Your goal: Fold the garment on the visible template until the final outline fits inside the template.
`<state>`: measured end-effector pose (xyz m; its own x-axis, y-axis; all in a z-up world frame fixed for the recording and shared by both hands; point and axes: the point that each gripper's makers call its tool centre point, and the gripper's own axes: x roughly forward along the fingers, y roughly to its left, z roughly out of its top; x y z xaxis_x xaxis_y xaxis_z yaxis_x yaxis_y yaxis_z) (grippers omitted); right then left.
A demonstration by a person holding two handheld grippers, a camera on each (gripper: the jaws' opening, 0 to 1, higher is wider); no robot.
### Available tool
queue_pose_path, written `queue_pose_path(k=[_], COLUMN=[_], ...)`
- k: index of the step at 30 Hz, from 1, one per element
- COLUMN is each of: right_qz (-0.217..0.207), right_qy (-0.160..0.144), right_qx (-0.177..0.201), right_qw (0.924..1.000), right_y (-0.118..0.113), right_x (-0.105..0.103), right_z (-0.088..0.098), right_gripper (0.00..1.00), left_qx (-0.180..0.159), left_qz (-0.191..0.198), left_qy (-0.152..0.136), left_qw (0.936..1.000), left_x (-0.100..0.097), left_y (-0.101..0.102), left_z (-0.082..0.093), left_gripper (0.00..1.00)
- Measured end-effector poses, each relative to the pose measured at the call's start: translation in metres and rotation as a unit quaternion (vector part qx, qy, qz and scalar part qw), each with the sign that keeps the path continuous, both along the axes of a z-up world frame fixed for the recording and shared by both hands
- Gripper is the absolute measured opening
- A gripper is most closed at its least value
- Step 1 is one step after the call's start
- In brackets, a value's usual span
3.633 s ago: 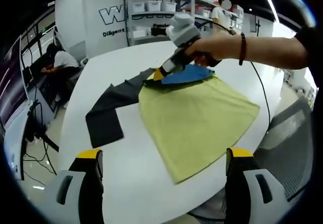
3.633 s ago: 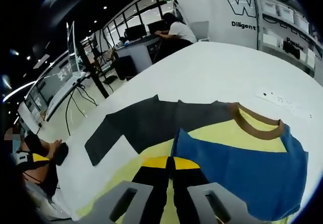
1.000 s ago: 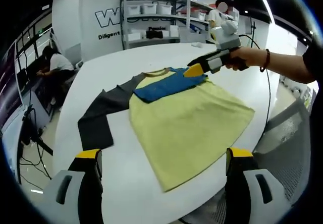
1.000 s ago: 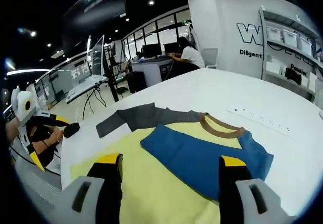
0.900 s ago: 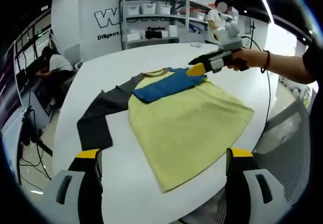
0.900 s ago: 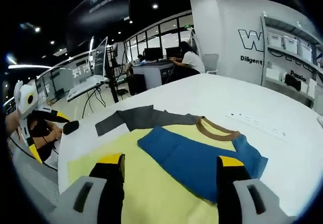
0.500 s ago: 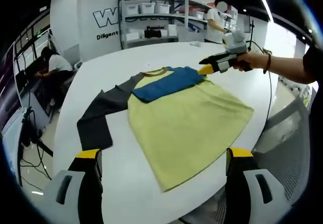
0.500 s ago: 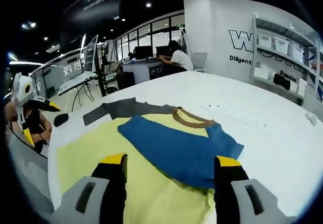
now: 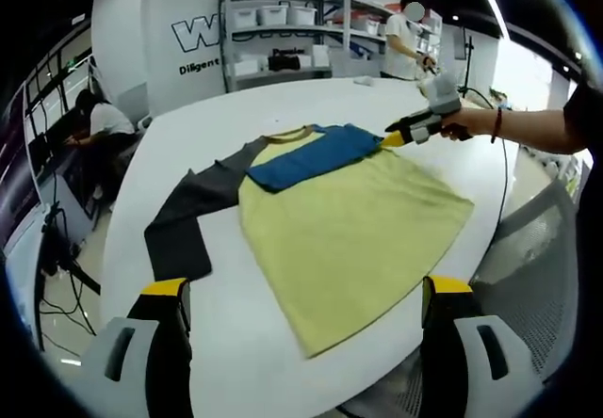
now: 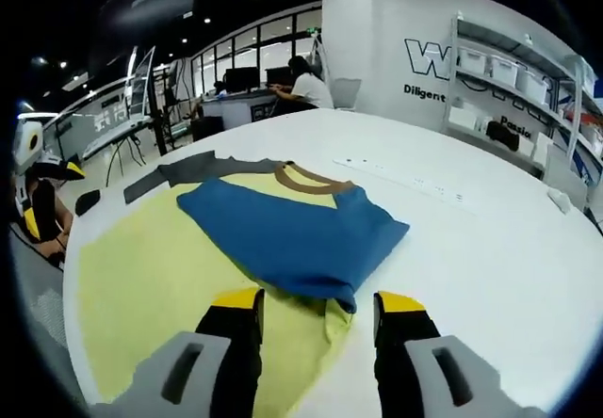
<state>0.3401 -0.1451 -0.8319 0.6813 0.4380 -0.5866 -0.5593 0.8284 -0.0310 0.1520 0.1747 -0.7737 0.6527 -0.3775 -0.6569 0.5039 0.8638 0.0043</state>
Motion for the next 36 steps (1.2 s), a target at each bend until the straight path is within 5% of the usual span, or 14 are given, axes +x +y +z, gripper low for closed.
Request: queue_pose_path(k=[12,30,36], right_qz=[-0.015,-0.050,-0.030], right_qy=[-0.011,-0.008,-0.025], right_qx=[-0.039,-0.035,-0.080], right_qw=[0.9991,0.9981,0.9960], right_y=[-0.010,-0.017,-0.014], right_x=[0.014,0.002,-0.004], right_z=[-0.011,-0.023,-0.021], right_gripper=[0.00,0.00,0.00], left_qx=[0.005,0.005,0.003], left_qz=[0.004,0.001,0.004], left_qy=[0.005,0.003,0.001], left_qw=[1.0000,1.0000,1.0000], left_x=[-0.001,0.002,0.001], left_y=[0.004,0.003,0.004], left_z=[-0.001,0.000,0.001], left_gripper=[0.99,0.99,0.98])
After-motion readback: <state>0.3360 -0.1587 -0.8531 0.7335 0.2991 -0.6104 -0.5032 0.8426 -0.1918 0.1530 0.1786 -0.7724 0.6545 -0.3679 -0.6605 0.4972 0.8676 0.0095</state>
